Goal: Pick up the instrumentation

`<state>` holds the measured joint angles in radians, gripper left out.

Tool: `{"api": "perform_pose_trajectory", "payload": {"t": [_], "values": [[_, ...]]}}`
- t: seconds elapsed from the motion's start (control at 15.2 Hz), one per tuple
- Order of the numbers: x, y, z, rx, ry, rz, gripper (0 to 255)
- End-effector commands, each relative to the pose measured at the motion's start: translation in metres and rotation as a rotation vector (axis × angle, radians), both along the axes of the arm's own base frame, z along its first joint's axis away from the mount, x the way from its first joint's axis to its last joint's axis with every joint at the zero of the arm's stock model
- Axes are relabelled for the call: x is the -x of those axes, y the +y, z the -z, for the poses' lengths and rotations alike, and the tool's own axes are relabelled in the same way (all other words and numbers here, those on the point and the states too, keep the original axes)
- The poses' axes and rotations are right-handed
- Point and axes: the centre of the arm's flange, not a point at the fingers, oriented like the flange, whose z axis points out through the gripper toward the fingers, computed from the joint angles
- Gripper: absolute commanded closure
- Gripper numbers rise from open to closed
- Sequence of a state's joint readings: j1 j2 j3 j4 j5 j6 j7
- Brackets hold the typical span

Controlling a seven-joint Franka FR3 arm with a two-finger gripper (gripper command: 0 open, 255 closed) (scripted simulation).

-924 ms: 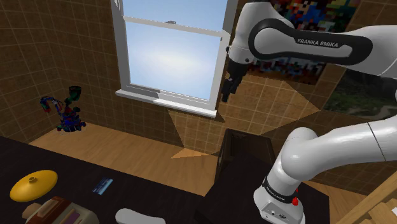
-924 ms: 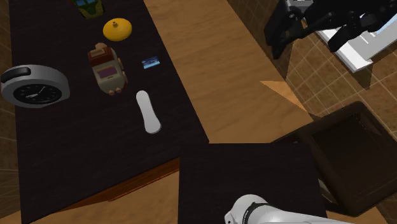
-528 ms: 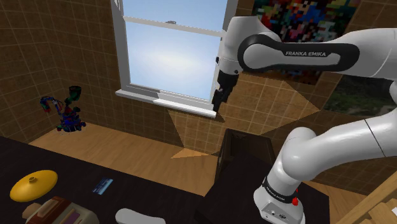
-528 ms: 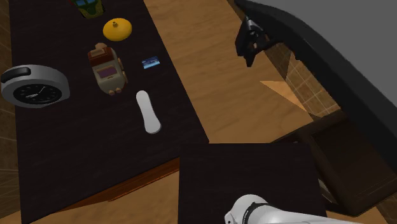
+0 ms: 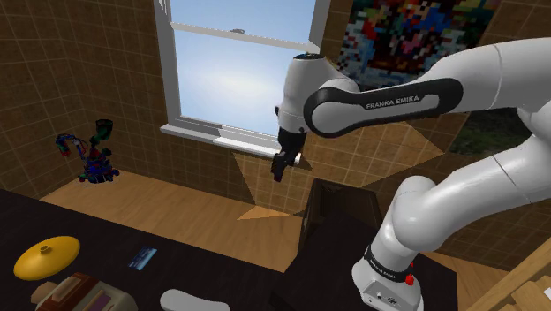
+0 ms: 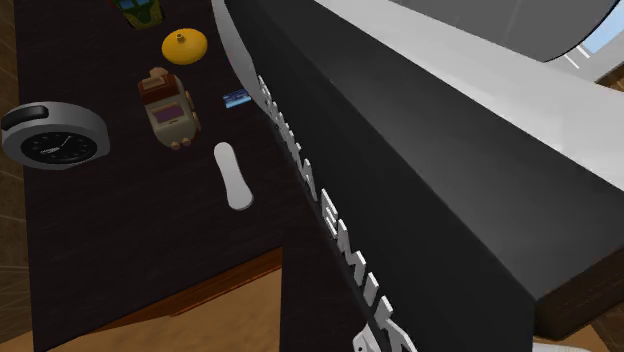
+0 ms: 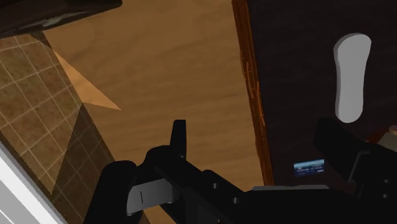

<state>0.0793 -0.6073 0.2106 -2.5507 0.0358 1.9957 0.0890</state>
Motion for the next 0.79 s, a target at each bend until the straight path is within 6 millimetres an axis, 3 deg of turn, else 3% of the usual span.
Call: {"api": "perform_pose_trajectory", "payload": {"t": [0.0,0.73], "values": [[-0.006,0.017,0.021,-0.004,0.003,-0.013,0],[-0.032,0.11,0.128,-0.017,0.027,-0.082,0]]}}
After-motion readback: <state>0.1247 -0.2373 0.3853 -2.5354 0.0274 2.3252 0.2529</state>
